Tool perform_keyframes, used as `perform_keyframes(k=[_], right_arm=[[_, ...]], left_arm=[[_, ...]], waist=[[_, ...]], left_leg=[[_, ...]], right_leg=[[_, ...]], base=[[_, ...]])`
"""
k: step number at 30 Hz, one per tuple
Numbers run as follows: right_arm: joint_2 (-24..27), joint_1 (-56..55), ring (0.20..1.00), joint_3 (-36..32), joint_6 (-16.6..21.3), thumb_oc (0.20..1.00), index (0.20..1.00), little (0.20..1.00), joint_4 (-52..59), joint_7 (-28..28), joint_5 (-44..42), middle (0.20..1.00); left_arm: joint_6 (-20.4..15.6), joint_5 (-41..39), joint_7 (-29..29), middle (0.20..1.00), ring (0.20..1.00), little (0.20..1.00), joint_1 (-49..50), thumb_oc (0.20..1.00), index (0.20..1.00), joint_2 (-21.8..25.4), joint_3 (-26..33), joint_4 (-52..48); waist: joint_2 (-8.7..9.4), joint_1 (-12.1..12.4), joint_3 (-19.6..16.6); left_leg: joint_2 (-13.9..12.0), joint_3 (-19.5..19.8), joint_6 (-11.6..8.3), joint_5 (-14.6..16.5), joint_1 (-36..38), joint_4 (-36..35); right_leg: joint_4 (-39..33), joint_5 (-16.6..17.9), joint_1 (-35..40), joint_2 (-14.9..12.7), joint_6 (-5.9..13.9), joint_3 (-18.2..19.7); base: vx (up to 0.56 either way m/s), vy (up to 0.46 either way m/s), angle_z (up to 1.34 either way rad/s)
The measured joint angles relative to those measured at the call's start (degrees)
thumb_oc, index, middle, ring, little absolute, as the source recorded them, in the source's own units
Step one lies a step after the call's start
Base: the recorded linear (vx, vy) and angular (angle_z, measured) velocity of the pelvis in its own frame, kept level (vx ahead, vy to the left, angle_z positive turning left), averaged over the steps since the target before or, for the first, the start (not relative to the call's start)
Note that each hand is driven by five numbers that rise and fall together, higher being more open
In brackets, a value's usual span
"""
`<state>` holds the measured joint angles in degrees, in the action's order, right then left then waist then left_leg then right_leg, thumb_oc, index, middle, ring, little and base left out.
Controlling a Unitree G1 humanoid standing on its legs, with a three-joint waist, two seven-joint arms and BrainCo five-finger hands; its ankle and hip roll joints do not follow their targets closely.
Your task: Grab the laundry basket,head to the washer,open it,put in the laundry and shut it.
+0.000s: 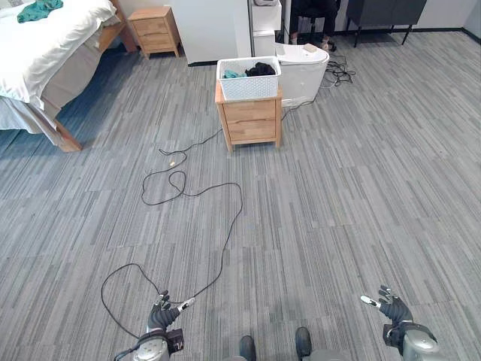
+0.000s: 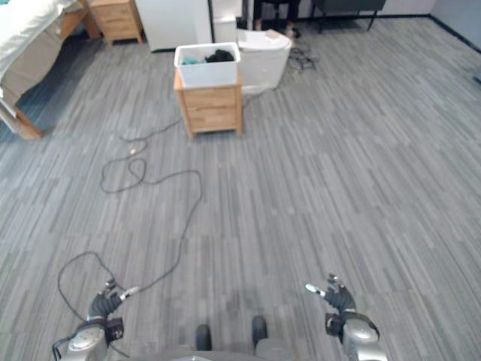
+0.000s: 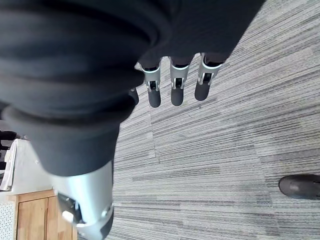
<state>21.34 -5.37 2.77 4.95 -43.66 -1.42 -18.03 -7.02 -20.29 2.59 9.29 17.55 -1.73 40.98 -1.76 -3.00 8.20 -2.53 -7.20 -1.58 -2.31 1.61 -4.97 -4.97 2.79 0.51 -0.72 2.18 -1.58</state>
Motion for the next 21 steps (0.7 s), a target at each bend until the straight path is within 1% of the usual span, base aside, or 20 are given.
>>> perform_keyframes(k=[9, 16, 17, 19, 20, 21], right_arm=[[0.0, -0.3, 1.000, 0.0, 0.0, 1.000, 1.000, 1.000, -0.1, -1.1, 0.0, 1.000], [0.0, 0.7, 1.000, 0.0, 0.0, 1.000, 1.000, 1.000, 0.1, -1.3, 0.0, 1.000], [0.0, 0.8, 1.000, 0.0, 0.0, 1.000, 1.000, 1.000, 0.1, -1.3, 0.0, 1.000], [0.0, 1.4, 1.000, 0.0, 0.0, 1.000, 1.000, 1.000, 0.1, -1.3, 0.0, 1.000], [0.0, 1.9, 1.000, 0.1, 0.0, 1.000, 1.000, 1.000, 0.1, -1.3, 0.0, 1.000], [0.0, 2.3, 1.000, 0.1, 0.0, 1.000, 1.000, 1.000, 0.0, -1.3, 0.0, 1.000]], left_arm=[[0.0, 0.0, 0.6, 1.000, 1.000, 1.000, 1.1, 1.000, 1.000, 0.0, 0.0, 0.0], [0.0, -2.1, 2.1, 1.000, 1.000, 1.000, 1.0, 1.000, 1.000, 0.0, 0.2, -2.9], [0.0, -2.1, 2.2, 1.000, 1.000, 1.000, 0.9, 1.000, 1.000, 0.0, 0.2, -3.0], [0.0, -2.1, 2.3, 1.000, 1.000, 1.000, 1.0, 1.000, 1.000, 0.0, 0.3, -3.1], [0.0, -2.1, 2.3, 1.000, 1.000, 1.000, 0.9, 1.000, 1.000, 0.0, 0.5, -3.1], [0.0, -2.1, 2.4, 1.000, 1.000, 1.000, 0.8, 1.000, 1.000, 0.0, 0.7, -3.2]], waist=[[0.54, 0.1, 0.6], [1.33, 0.4, 2.7], [1.57, 0.5, 2.8], [1.78, 1.5, 3.0], [1.80, 1.7, 3.2], [2.01, 1.6, 3.4]], left_leg=[[0.0, 0.0, -0.05, 0.0, -0.3, 0.3], [0.2, -0.4, 0.03, 0.5, -0.9, 0.3], [0.4, -0.8, 0.18, 0.6, -0.8, 0.3], [0.7, -2.1, 0.79, 1.1, -0.7, 0.3], [0.4, -2.9, 0.89, 1.2, -0.7, 0.3], [1.3, -3.3, 1.56, 1.7, -0.7, 0.3]], right_leg=[[0.0, 0.0, -0.4, 0.0, 0.00, 0.1], [0.0, 0.0, -1.5, -0.1, -0.01, 0.8], [0.1, 0.0, -1.8, -0.2, 0.00, 1.6], [0.6, 0.2, -2.6, -0.1, 0.00, 3.0], [0.8, 0.2, -3.0, -0.2, 0.04, 3.5], [1.8, 0.7, -3.6, -0.3, -0.06, 4.0]], base=[[0.00, 0.000, 0.00], [0.03, 0.054, -0.06], [0.03, 0.112, -0.27], [0.03, 0.147, -0.40], [0.06, 0.186, -0.38], [0.07, 0.172, -0.40]])
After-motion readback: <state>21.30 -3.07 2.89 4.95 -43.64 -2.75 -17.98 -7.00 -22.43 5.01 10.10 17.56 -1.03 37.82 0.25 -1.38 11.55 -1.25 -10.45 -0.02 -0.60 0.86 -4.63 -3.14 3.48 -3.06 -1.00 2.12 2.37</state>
